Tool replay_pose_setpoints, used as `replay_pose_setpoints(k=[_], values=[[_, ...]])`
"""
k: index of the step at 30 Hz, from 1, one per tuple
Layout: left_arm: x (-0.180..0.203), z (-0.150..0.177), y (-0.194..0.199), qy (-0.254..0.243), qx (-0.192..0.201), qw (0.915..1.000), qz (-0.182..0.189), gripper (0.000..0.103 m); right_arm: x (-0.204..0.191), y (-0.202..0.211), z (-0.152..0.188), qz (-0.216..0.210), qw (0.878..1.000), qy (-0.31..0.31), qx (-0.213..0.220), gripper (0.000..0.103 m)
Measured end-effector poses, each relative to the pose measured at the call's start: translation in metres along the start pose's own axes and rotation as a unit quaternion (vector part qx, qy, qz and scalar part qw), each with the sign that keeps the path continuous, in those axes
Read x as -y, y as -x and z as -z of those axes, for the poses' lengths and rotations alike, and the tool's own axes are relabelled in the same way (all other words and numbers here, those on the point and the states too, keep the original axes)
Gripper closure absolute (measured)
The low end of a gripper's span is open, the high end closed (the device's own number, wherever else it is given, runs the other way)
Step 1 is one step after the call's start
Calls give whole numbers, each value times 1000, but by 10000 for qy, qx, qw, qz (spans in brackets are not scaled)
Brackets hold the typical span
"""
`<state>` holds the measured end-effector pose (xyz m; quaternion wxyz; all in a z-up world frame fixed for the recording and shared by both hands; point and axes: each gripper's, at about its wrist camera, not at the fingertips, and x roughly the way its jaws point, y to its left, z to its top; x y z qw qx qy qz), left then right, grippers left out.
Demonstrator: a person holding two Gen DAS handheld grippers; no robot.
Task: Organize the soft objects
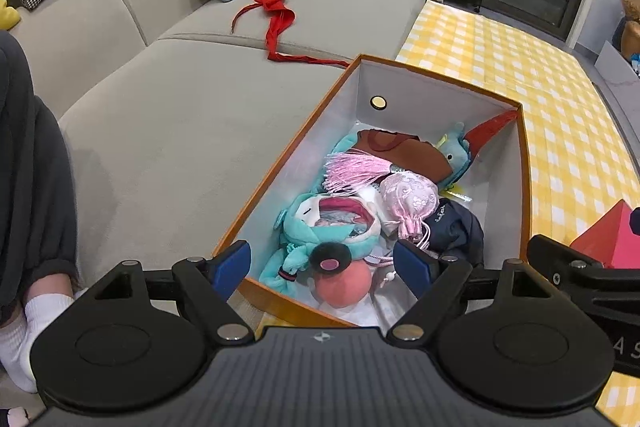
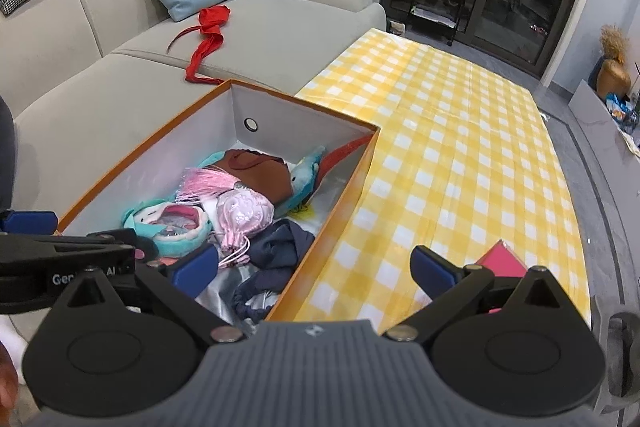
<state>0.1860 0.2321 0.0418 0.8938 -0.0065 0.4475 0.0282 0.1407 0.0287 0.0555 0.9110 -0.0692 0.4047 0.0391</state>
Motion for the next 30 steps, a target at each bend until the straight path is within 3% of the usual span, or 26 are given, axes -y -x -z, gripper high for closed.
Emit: replay_pose_setpoints(k=[30], values=[[-4, -2, 2, -33, -17, 9999, 107, 8, -2, 3, 5, 128, 9999, -61, 2, 3]])
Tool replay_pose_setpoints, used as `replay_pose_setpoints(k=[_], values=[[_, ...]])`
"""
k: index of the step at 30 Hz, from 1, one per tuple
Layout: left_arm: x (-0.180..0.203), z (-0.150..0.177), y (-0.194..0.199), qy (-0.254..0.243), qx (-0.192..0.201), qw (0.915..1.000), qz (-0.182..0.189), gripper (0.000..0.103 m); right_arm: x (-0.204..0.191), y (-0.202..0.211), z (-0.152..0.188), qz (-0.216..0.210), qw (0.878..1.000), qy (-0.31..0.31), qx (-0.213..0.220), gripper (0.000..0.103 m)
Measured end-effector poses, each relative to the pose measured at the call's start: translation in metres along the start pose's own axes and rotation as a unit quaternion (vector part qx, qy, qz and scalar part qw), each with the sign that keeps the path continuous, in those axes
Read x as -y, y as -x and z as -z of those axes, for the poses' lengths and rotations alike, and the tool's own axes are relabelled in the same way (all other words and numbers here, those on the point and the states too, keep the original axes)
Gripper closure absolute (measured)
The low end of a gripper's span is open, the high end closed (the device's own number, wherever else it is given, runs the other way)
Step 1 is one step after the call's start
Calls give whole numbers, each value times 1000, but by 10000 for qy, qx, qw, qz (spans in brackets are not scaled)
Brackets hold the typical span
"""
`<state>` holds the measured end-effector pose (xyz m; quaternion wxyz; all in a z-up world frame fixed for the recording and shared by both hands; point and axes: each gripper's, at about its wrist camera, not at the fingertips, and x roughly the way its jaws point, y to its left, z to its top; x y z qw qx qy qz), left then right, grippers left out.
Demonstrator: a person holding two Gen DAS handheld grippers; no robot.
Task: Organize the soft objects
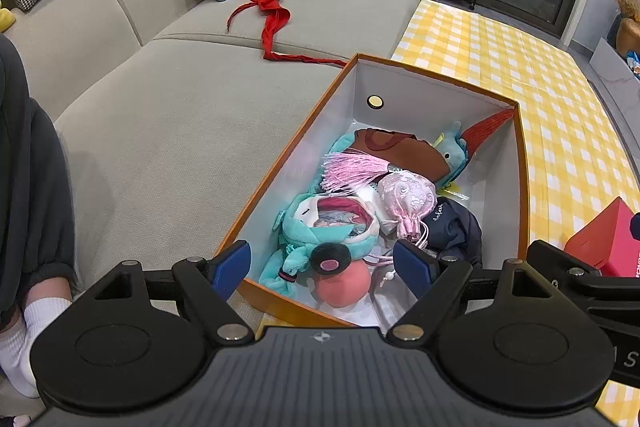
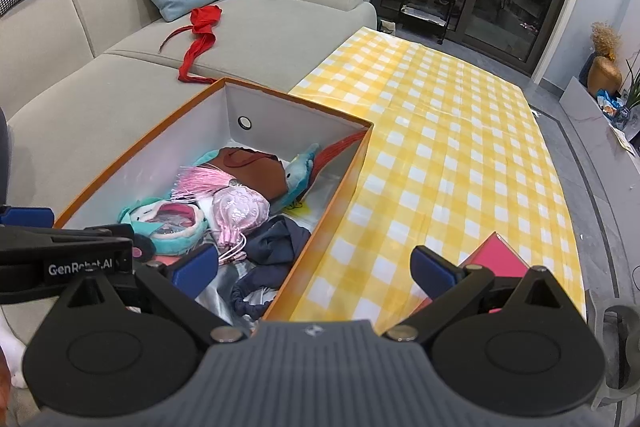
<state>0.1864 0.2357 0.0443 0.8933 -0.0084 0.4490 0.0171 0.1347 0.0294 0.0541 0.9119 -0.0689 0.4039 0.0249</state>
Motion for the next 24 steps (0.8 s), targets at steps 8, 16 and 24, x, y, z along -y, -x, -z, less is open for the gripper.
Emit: replay_pose_setpoints(k=[8, 16, 24], values=[[0, 0, 0, 1, 1, 10000, -8, 8, 0, 0, 1, 10, 10000, -28, -1, 3], [-1, 0, 0, 0, -7, 10000, -5, 8, 0, 0, 1, 23, 10000, -29, -4, 3], [-1, 0, 0, -3, -3, 10000, -7, 8, 0, -1, 2, 29, 10000, -35, -14, 3]])
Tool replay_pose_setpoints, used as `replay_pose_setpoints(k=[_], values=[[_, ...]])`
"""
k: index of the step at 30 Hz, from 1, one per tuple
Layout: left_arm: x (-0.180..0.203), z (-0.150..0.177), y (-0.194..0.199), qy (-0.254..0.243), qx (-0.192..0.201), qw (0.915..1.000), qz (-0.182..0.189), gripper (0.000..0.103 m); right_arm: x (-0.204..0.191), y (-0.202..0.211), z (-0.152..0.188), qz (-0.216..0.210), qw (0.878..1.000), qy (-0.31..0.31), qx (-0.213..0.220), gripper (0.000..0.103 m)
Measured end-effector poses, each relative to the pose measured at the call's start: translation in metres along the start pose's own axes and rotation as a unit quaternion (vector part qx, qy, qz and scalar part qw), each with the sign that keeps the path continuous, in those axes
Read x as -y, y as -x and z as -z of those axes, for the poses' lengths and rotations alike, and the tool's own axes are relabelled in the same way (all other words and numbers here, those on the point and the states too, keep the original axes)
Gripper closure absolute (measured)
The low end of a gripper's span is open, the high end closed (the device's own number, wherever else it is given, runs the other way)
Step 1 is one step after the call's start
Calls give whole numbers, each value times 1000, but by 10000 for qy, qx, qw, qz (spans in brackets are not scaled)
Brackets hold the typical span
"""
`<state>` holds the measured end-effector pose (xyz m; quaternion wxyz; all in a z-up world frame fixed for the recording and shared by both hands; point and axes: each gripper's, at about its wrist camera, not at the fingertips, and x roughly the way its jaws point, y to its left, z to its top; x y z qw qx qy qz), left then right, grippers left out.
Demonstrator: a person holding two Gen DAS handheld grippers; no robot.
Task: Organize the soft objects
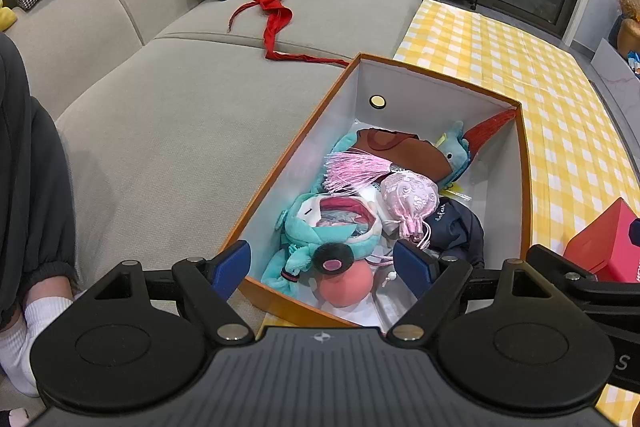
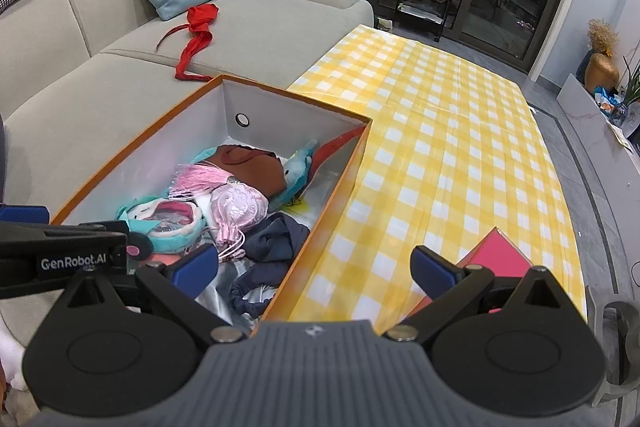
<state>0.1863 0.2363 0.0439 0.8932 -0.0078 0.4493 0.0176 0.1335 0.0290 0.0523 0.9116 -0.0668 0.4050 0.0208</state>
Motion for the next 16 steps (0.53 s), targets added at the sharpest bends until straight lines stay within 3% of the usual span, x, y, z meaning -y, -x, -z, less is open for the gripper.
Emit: replay_pose_setpoints(k=[16], values=[[3, 2, 0, -58, 17, 10000, 70, 8, 0, -2, 3, 38, 10000, -66, -14, 3]])
